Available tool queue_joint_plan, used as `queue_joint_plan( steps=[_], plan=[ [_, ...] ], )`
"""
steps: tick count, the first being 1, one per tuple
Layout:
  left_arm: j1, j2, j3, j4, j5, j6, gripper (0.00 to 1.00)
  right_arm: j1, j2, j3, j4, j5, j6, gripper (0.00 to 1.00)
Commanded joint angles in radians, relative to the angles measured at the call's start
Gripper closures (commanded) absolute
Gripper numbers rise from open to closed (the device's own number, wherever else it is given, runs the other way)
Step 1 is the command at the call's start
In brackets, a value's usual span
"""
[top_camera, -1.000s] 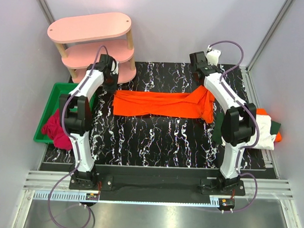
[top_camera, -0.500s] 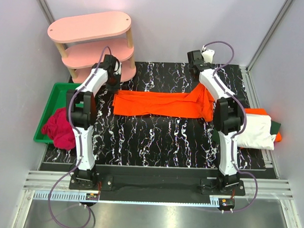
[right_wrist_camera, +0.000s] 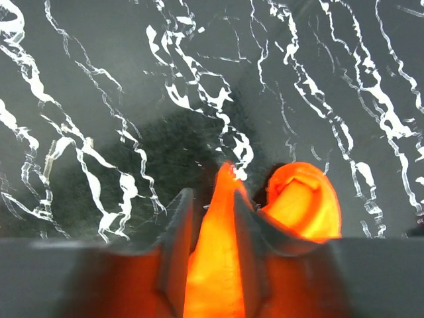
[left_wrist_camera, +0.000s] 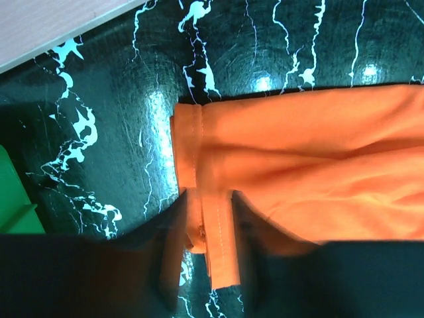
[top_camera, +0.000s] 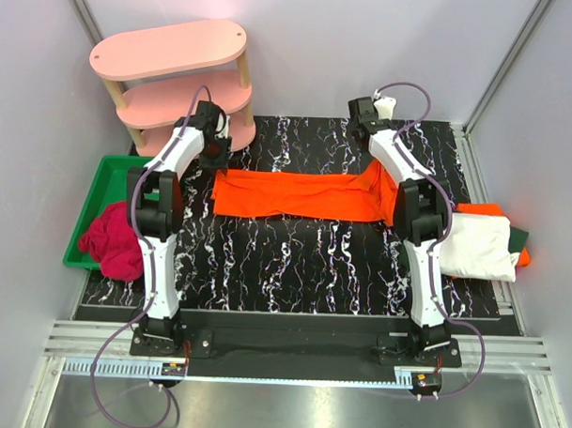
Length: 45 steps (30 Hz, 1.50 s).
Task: Fold and stack the t-shirts
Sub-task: Fold the other side of the tshirt into a rectangle
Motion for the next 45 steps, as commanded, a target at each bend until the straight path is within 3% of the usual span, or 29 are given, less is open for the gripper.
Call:
queue_joint_plan(
  steps=[1, 3, 7, 12, 15, 24, 37, 45],
  plan=[
    [0.008, -0.017, 0.025, 0.035, -0.03, -0.005, 0.41, -0.01, -0.014, 0.058, -0.001, -0.012, 0.008, 0.51],
    [0.008, -0.057, -0.001, 0.061, -0.03, -0.005, 0.34, -0.009, -0.063, 0.053, 0.002, -0.014, 0.008, 0.4],
    [0.002, -0.163, -0.058, 0.095, 0.008, -0.005, 0.35, 0.004, -0.151, 0.0, 0.002, -0.033, -0.001, 0.29],
    [-0.036, -0.241, -0.152, 0.083, 0.051, 0.019, 0.42, 0.054, -0.316, -0.174, 0.003, -0.112, 0.055, 0.34],
    [-0.065, -0.241, -0.207, 0.058, 0.062, 0.039, 0.45, 0.094, -0.384, -0.36, 0.006, -0.156, 0.141, 0.38],
    [-0.117, -0.165, -0.268, 0.033, 0.097, 0.016, 0.49, 0.18, -0.412, -0.634, 0.012, -0.21, 0.271, 0.42],
    [-0.146, -0.019, -0.158, -0.051, 0.016, 0.013, 0.5, 0.182, -0.261, -0.628, 0.02, -0.214, 0.273, 0.44],
    [-0.153, -0.045, -0.233, -0.14, -0.012, 0.076, 0.53, 0.186, -0.309, -0.726, -0.014, -0.268, 0.321, 0.45]
  ],
)
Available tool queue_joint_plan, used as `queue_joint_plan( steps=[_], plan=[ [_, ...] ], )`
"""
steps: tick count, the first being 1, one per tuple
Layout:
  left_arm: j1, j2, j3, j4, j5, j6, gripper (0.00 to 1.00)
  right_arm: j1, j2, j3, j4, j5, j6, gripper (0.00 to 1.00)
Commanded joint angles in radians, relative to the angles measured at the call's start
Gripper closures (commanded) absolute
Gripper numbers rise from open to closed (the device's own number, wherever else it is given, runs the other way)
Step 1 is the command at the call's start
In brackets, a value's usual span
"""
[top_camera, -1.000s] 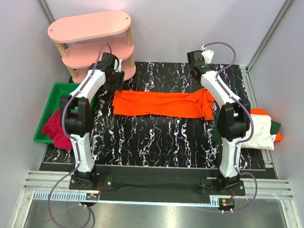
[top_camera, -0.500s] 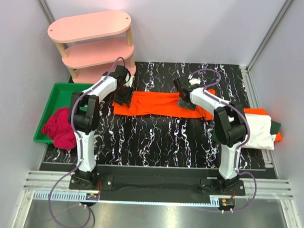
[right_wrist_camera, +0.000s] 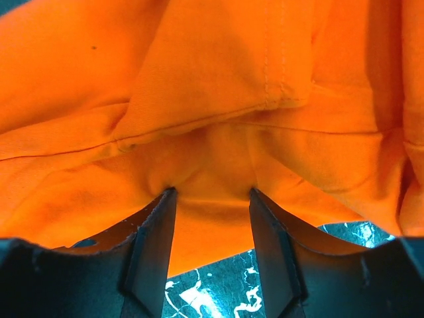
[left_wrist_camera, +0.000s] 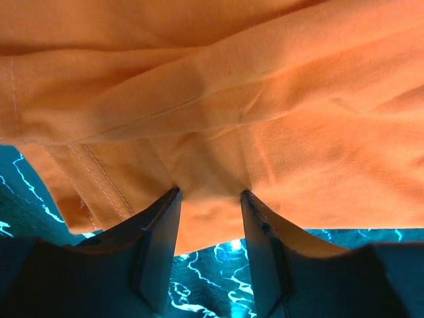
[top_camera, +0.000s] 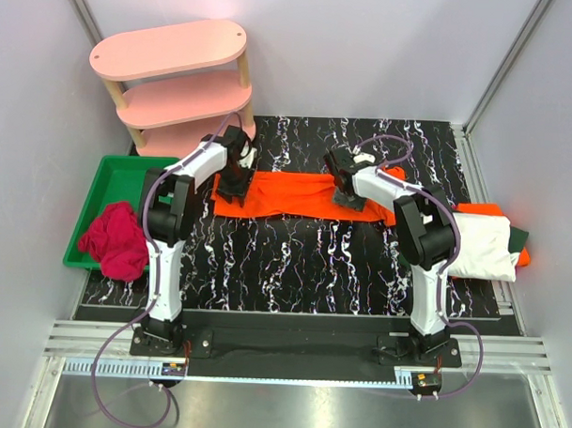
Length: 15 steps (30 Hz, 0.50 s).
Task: Fold and stack the t-shirts
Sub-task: Fold the other side of the tshirt into a rectangle
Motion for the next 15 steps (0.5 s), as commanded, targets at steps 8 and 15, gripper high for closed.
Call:
queue_joint_plan(
  steps=[8, 15],
  plan=[
    [-0.005, -0.107, -0.173, -0.161, 0.009, 0.109, 0.55, 0.047, -0.09, -0.149, -0.103, -0.101, 0.089, 0.46],
    [-0.005, -0.16, -0.223, -0.256, 0.027, 0.166, 0.56, 0.139, -0.162, -0.223, -0.15, -0.136, 0.163, 0.46]
  ],
)
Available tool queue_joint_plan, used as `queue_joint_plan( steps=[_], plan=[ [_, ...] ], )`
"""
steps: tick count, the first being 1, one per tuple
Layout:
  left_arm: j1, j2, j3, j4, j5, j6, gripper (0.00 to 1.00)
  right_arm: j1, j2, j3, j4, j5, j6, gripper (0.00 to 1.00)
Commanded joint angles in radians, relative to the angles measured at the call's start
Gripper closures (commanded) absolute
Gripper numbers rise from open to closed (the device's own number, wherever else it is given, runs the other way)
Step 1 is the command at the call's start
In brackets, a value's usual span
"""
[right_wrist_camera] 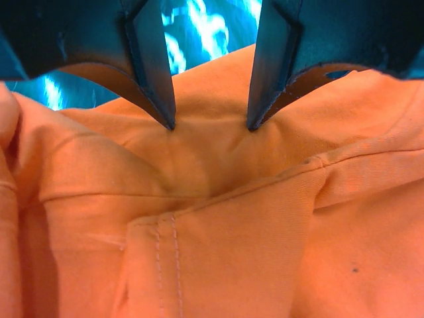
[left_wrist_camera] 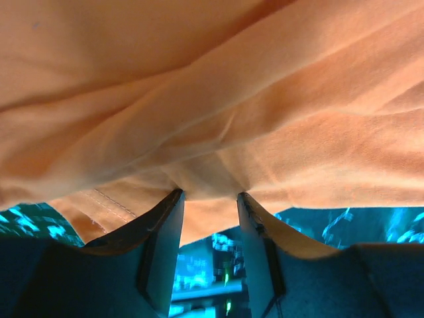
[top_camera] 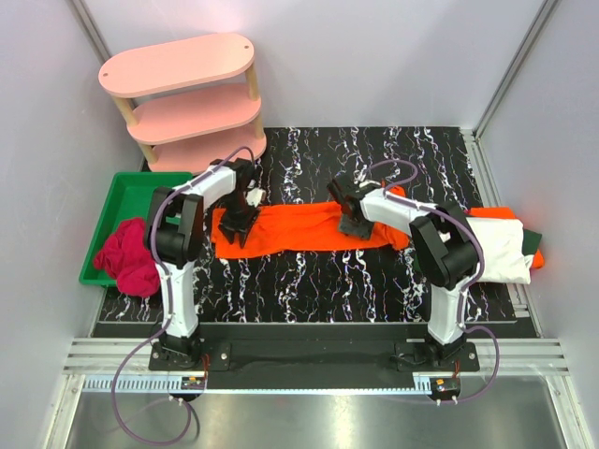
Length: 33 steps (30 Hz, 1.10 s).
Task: Fold and stack the t-shirts
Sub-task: Fold the other side of the tshirt into a rectangle
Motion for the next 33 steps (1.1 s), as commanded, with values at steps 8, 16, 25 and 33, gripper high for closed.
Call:
queue_joint_plan(
  steps=[8, 16, 25, 33],
  plan=[
    [0.003, -0.105, -0.083, -0.107, -0.034, 0.073, 0.55, 0.133, -0.148, -0.167, -0.159, -0.06, 0.154, 0.45],
    [0.032, -0.203, 0.092, -0.064, 0.073, 0.004, 0.51, 0.135, -0.224, 0.007, -0.131, 0.047, 0.023, 0.34],
    [0.024, -0.174, 0.013, 0.109, 0.226, -0.097, 0.56, 0.119, -0.192, 0.047, -0.162, 0.193, 0.011, 0.37],
    [0.016, -0.172, -0.124, 0.192, 0.256, -0.08, 0.6, 0.118, -0.243, -0.13, -0.136, 0.231, 0.111, 0.39]
  ],
)
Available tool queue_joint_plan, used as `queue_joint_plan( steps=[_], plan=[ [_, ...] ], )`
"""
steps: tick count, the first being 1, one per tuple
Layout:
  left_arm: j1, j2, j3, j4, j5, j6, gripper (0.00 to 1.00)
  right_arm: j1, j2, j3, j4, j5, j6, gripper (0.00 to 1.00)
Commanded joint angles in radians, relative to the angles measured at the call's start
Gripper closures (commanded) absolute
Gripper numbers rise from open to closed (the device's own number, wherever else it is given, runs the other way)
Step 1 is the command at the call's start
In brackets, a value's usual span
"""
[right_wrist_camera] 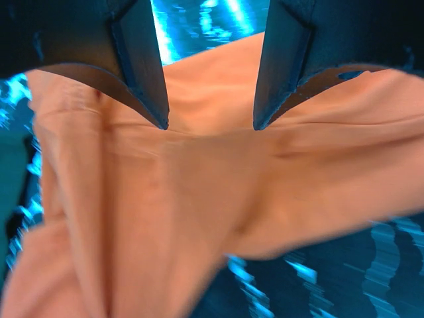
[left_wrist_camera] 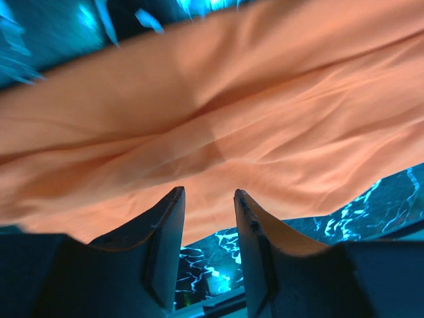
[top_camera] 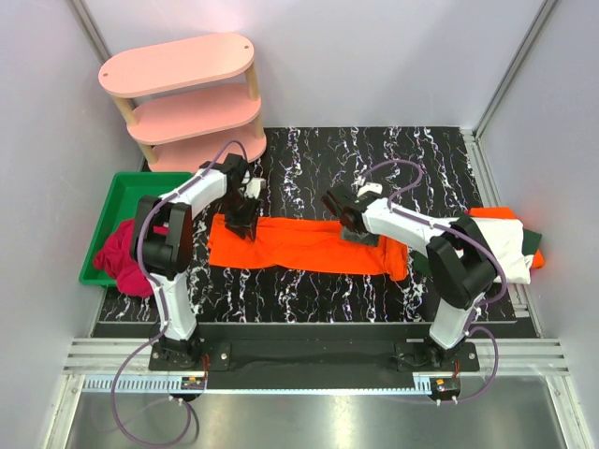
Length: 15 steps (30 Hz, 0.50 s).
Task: Fold and stack the t-shirts
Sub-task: Fold the other side of the tshirt into a rectangle
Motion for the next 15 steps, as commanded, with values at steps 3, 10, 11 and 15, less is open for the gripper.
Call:
queue_joint_plan(
  steps=[3, 10, 11, 15],
  plan=[
    [-0.003, -0.022, -0.035, 0.066, 0.057, -0.004, 0.6, -0.005, -0.072, -0.082, 0.019, 0.1, 0.083, 0.39],
    [-0.005, -0.009, -0.035, 0.07, 0.079, -0.018, 0.6, -0.004, -0.109, -0.121, 0.096, 0.133, 0.149, 0.41],
    [-0.005, -0.009, -0.033, 0.07, 0.079, -0.019, 0.6, -0.004, -0.114, -0.132, 0.125, 0.13, 0.16, 0.42],
    [-0.008, -0.008, -0.035, 0.07, 0.076, -0.021, 0.6, -0.004, -0.103, -0.192, 0.168, 0.093, 0.262, 0.43]
  ],
)
